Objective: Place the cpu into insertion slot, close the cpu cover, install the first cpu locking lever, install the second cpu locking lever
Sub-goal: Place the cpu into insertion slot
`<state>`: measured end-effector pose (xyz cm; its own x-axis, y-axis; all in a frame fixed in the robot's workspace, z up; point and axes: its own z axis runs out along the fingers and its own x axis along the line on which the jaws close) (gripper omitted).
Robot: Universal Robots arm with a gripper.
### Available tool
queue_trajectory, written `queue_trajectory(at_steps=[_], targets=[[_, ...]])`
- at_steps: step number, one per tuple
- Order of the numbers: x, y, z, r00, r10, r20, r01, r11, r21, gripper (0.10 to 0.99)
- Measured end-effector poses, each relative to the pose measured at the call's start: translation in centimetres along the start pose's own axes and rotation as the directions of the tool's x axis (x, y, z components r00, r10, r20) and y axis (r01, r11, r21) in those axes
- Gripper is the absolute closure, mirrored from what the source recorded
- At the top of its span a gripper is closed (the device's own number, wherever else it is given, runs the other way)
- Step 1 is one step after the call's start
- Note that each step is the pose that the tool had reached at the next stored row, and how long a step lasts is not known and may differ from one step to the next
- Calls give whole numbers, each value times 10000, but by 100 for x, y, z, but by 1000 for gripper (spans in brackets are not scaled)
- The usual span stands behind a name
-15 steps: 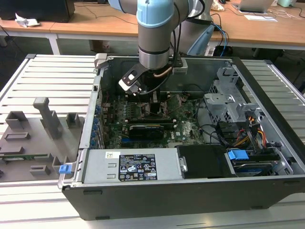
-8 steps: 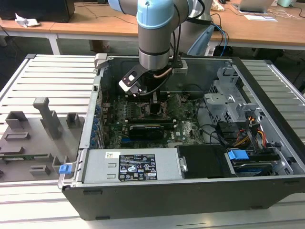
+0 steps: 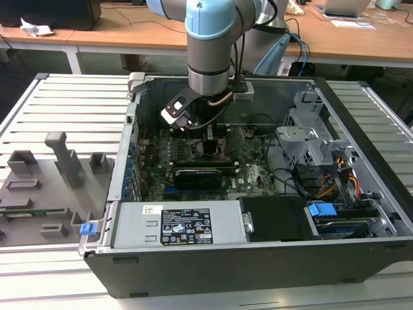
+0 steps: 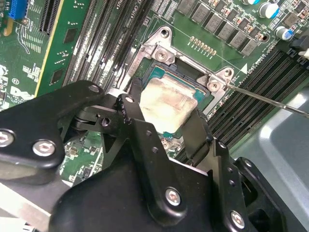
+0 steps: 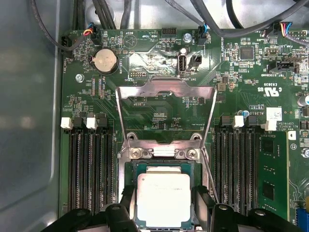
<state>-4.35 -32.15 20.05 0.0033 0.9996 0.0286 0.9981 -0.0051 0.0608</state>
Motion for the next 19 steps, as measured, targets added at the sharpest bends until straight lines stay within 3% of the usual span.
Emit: queue_trajectory(at_steps=[3,8,16,19], targets=[[9,0,-4,10000,-1,2,1,10000,2,482],[12,5,-99,10000,2,1,-2,10000,9,498],[14,9,-146,10000,1,1,-1,10000,11,980],[14,10,-160,10000,1,0,-1,10000,11,980]])
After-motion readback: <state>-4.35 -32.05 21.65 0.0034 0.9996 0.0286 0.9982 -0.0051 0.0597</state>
